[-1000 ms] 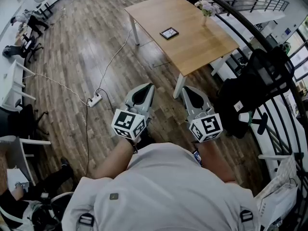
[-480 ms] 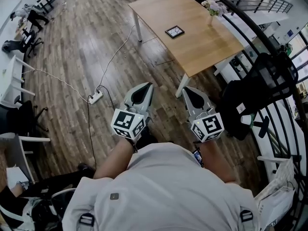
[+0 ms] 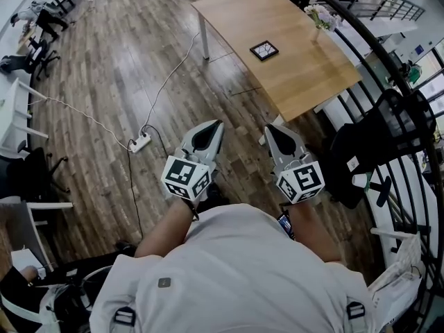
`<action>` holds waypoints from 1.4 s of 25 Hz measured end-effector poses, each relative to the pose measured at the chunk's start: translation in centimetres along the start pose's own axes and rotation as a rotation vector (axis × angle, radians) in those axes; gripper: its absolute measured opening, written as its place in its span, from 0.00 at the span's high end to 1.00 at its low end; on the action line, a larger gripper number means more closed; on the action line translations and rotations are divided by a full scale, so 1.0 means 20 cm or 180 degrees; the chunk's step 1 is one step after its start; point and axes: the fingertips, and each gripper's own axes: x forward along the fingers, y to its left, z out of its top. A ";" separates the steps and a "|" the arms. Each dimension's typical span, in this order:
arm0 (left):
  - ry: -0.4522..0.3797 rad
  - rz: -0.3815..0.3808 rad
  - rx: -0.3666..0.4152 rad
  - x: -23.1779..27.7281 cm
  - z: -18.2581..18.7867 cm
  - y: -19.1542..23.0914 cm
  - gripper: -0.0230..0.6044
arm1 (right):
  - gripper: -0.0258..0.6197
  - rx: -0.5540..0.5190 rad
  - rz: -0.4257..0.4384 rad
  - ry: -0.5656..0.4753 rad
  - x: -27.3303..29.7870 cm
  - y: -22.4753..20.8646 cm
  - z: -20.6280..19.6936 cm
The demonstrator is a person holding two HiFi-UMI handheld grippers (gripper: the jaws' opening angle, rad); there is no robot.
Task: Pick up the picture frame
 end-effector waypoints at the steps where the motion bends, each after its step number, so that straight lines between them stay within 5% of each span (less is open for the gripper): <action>1: 0.0011 -0.0033 0.0003 0.01 0.01 0.04 0.96 | 0.95 -0.0001 -0.0002 0.0005 0.05 0.01 0.00; 18: 0.0031 -0.0183 0.0013 -0.01 0.11 0.59 0.96 | 0.95 0.0032 0.0068 0.0042 0.69 0.19 0.05; 35: 0.0120 0.0027 -0.0036 0.29 0.06 0.83 0.96 | 0.95 0.0172 0.0257 0.0061 1.03 -0.08 0.00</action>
